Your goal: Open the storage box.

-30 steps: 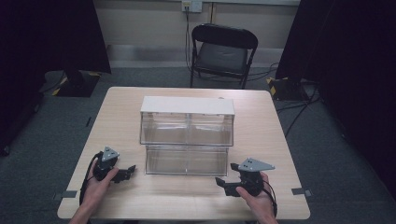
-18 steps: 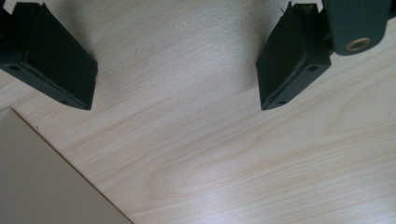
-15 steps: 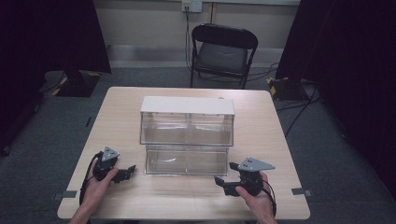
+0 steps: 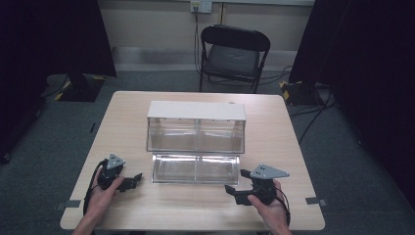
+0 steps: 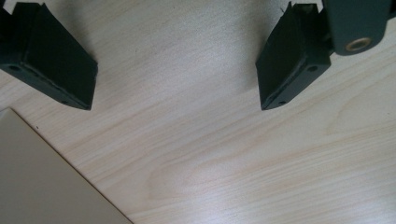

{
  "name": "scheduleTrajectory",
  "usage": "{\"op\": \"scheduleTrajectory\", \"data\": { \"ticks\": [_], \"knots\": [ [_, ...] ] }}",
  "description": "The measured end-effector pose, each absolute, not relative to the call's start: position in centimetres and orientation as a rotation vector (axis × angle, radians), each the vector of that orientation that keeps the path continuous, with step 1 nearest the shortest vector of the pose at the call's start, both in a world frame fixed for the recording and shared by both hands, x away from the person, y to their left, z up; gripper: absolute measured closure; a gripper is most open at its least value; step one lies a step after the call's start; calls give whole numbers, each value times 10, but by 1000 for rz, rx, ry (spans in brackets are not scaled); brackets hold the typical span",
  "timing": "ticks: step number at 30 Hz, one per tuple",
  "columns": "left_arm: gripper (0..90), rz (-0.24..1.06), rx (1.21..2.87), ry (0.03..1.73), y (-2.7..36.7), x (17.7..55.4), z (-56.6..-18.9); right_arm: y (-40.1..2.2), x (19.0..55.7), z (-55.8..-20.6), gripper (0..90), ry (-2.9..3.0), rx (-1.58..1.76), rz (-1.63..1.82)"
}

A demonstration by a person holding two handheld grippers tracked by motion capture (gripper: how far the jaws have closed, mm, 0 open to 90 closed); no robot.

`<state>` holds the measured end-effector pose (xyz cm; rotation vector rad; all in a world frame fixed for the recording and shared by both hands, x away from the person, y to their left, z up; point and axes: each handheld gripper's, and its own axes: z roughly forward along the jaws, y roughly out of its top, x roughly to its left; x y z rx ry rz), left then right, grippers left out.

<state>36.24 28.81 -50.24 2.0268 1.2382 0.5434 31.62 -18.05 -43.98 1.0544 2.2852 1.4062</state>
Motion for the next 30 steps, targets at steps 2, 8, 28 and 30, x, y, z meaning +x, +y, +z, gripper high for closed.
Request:
{"op": "scheduleTrajectory", "data": {
  "ticks": [2, 8, 28, 30],
  "knots": [
    [119, 544, 2027, 1239, 288, 362, -502, -182, 317, -438, 174, 2286, 1056, 1417],
    [118, 542, 2026, 1238, 288, 362, -502, -182, 318, -436, 174, 2277, 1059, 1418],
    [118, 543, 2027, 1238, 288, 362, -502, -182, 318, -430, 173, 2261, 1055, 1443],
    [119, 543, 2027, 1239, 288, 362, -502, -182, 318, -430, 173, 2259, 1056, 1443]
  ]
}}
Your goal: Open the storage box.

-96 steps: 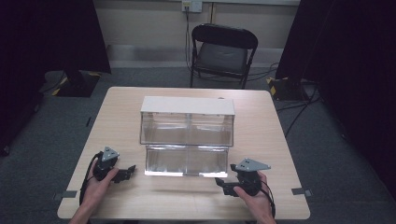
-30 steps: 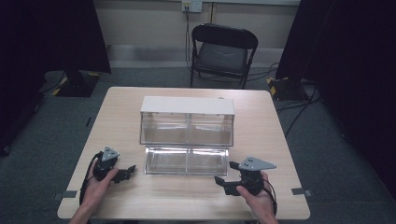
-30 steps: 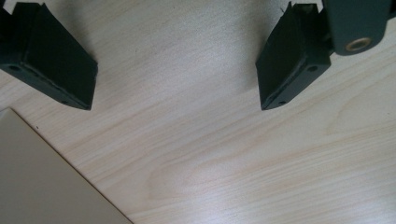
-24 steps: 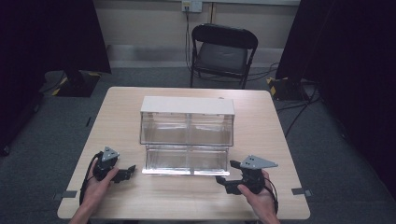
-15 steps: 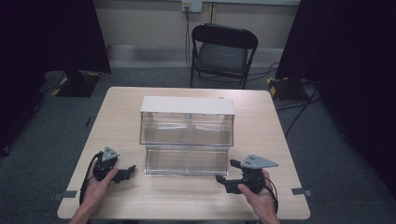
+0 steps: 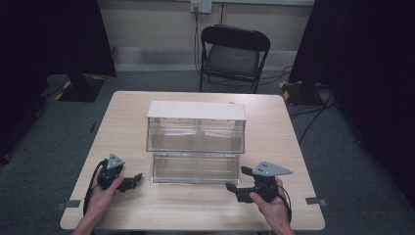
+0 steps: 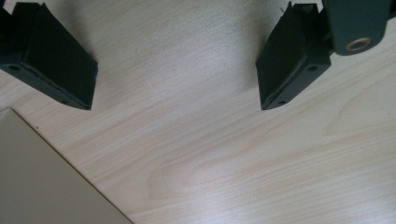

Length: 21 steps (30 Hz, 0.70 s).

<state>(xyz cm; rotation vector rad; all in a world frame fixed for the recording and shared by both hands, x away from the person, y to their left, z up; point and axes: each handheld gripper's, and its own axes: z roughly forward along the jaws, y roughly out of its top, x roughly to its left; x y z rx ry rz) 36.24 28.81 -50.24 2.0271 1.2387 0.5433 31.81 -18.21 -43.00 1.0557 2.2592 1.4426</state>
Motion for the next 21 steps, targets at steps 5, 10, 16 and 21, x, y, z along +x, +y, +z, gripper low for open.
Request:
{"op": "scheduleTrajectory", "data": {
  "ticks": [5, 10, 16, 21],
  "knots": [
    [118, 543, 2027, 1239, 288, 362, -502, -183, 318, -427, 171, 2253, 1052, 1454],
    [118, 543, 2026, 1240, 288, 362, -502, -183, 319, -426, 171, 2251, 1050, 1460],
    [119, 544, 2027, 1239, 288, 362, -502, -182, 319, -423, 171, 2246, 1047, 1466],
    [119, 544, 2027, 1239, 288, 362, -502, -181, 320, -421, 172, 2247, 1037, 1469]
  ]
}}
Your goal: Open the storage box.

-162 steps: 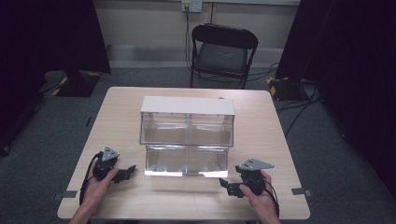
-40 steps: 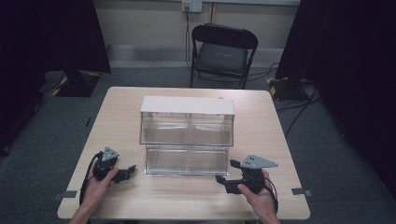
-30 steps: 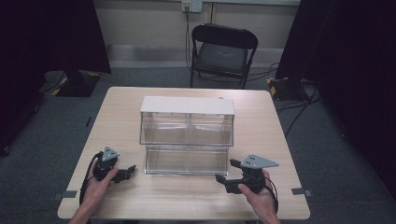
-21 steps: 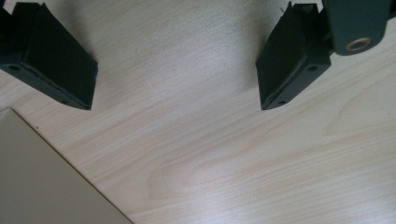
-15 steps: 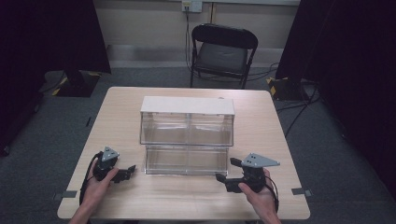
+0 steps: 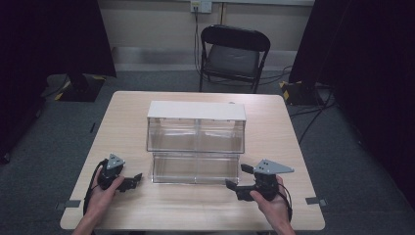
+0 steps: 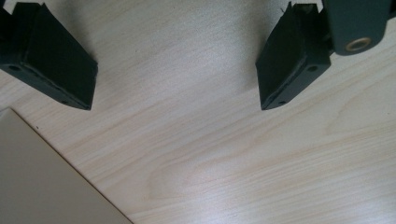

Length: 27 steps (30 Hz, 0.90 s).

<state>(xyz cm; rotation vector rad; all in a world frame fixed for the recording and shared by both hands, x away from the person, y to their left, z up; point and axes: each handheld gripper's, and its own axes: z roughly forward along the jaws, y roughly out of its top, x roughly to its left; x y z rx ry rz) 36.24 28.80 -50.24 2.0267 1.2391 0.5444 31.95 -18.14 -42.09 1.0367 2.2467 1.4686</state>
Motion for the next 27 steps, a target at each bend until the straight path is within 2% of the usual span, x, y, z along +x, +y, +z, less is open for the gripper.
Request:
{"op": "scheduleTrajectory", "data": {
  "ticks": [13, 27],
  "knots": [
    [119, 545, 2028, 1240, 288, 362, -502, -182, 321, -417, 178, 2222, 1050, 1478],
    [119, 546, 2027, 1242, 288, 362, -502, -181, 327, -415, 138, 2215, 1064, 1471]
  ]
}}
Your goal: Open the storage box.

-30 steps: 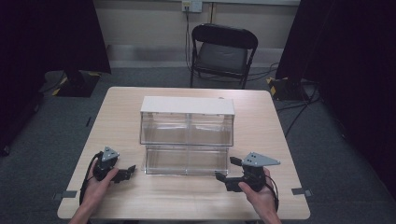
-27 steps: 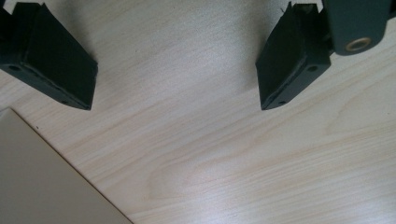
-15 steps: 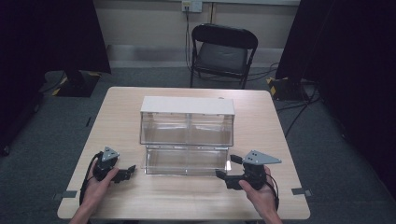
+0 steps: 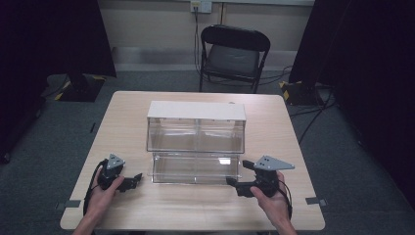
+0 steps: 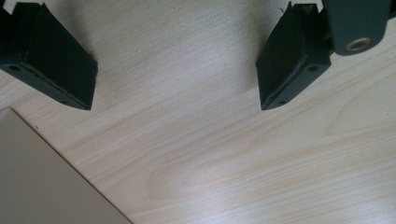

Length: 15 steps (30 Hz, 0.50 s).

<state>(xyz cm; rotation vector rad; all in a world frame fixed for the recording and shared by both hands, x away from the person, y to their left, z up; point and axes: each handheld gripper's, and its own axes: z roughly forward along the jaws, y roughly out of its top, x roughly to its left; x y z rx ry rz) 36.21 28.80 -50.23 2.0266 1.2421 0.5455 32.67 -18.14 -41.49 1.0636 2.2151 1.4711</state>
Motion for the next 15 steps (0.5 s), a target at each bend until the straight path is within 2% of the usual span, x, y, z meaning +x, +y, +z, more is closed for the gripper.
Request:
{"op": "scheduleTrajectory", "data": {
  "ticks": [15],
  "knots": [
    [119, 543, 2025, 1248, 288, 362, -502, -181, 331, -410, 140, 2210, 1060, 1492]
  ]
}}
